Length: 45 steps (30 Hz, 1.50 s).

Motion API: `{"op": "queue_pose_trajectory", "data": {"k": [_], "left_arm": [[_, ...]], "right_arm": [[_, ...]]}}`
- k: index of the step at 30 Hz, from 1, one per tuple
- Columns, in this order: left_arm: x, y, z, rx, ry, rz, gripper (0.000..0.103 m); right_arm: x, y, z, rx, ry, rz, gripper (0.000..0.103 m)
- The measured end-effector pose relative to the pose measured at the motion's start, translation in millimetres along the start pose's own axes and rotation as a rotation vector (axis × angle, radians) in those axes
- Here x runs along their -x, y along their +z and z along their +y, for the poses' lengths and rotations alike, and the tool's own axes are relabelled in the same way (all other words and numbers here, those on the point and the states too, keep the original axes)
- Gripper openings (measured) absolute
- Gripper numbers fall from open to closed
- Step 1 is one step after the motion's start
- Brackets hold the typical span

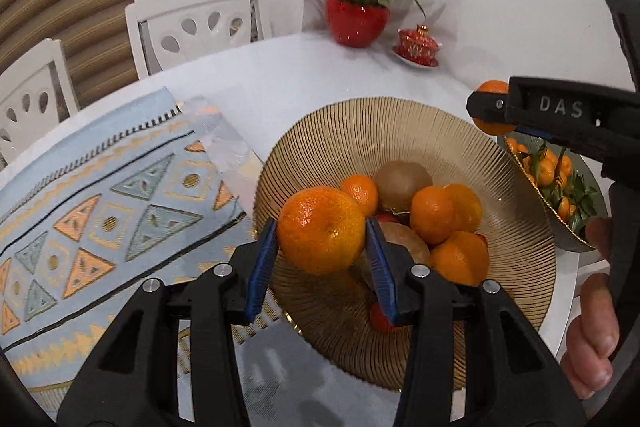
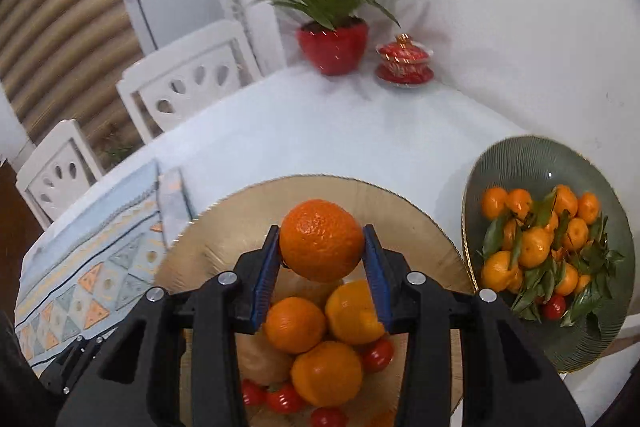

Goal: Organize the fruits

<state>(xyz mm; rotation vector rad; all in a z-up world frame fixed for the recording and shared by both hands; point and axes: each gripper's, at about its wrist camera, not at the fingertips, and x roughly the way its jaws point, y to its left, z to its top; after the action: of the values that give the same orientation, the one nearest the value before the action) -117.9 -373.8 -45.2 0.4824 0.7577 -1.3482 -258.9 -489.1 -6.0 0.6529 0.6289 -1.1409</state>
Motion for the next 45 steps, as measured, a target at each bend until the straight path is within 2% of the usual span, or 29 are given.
{"op": "queue_pose_trajectory", "data": {"k": [3, 7, 8, 10, 16, 20, 22, 23, 27, 29, 34, 37, 41, 45], "left_arm": [[-5.0, 0.6, -2.4, -0.013, -0.004, 0.008, 0.044], [-6.5, 2.6, -4.7, -0.025, -0.010, 0.007, 0.044], [-6.1, 2.8, -4.7, -0.025, -0.010, 0.003, 0.044], [-4.1, 3.0, -6.1, -0.039, -0.009, -0.013, 0.049], [20.1, 0.6, 8.2, -0.007, -0.021, -0.056, 0.055], [53.9, -6.2, 30.5, 0.037, 0.003, -0.106, 0.060], [74.1, -10.6, 40.8, 0.054, 0.024, -0.135, 0.064], [81.4, -11.6, 44.7, 0.060, 0.033, -0.145, 0.064], [131.6, -24.1, 72.4, 0.104, 0.071, -0.203, 0.062], [159.3, -31.6, 85.4, 0.128, 0.074, -0.240, 0.063], [221.8, -55.7, 113.8, 0.174, 0.165, -0.323, 0.067], [248.0, -75.8, 136.1, 0.222, 0.221, -0.352, 0.073], [261.0, -101.4, 163.1, 0.269, 0.305, -0.361, 0.078], [246.5, -129.4, 186.4, 0.283, 0.391, -0.334, 0.088]], "right_arm": [[-11.2, 0.8, -1.6, 0.015, -0.063, -0.004, 0.040], [-18.6, 0.4, -6.5, -0.001, -0.065, 0.008, 0.041], [-19.1, 0.7, -6.4, 0.002, -0.073, 0.008, 0.044], [-19.8, 0.7, -5.5, 0.018, -0.083, 0.012, 0.046], [-1.8, -6.4, 1.7, 0.027, -0.038, 0.001, 0.046], [24.1, -17.4, 26.3, 0.109, -0.066, -0.049, 0.046], [37.9, -20.7, 38.2, 0.127, -0.031, -0.063, 0.046], [48.4, -23.5, 47.2, 0.139, 0.000, -0.072, 0.046], [79.8, -33.4, 83.9, 0.225, 0.015, -0.112, 0.046], [96.4, -40.5, 100.9, 0.261, 0.055, -0.133, 0.048], [134.9, -69.1, 144.4, 0.344, 0.166, -0.178, 0.058], [148.5, -92.0, 172.7, 0.397, 0.237, -0.179, 0.058], [152.3, -124.4, 204.6, 0.437, 0.266, -0.178, 0.060], [134.4, -164.6, 233.7, 0.465, 0.295, -0.130, 0.063]]}}
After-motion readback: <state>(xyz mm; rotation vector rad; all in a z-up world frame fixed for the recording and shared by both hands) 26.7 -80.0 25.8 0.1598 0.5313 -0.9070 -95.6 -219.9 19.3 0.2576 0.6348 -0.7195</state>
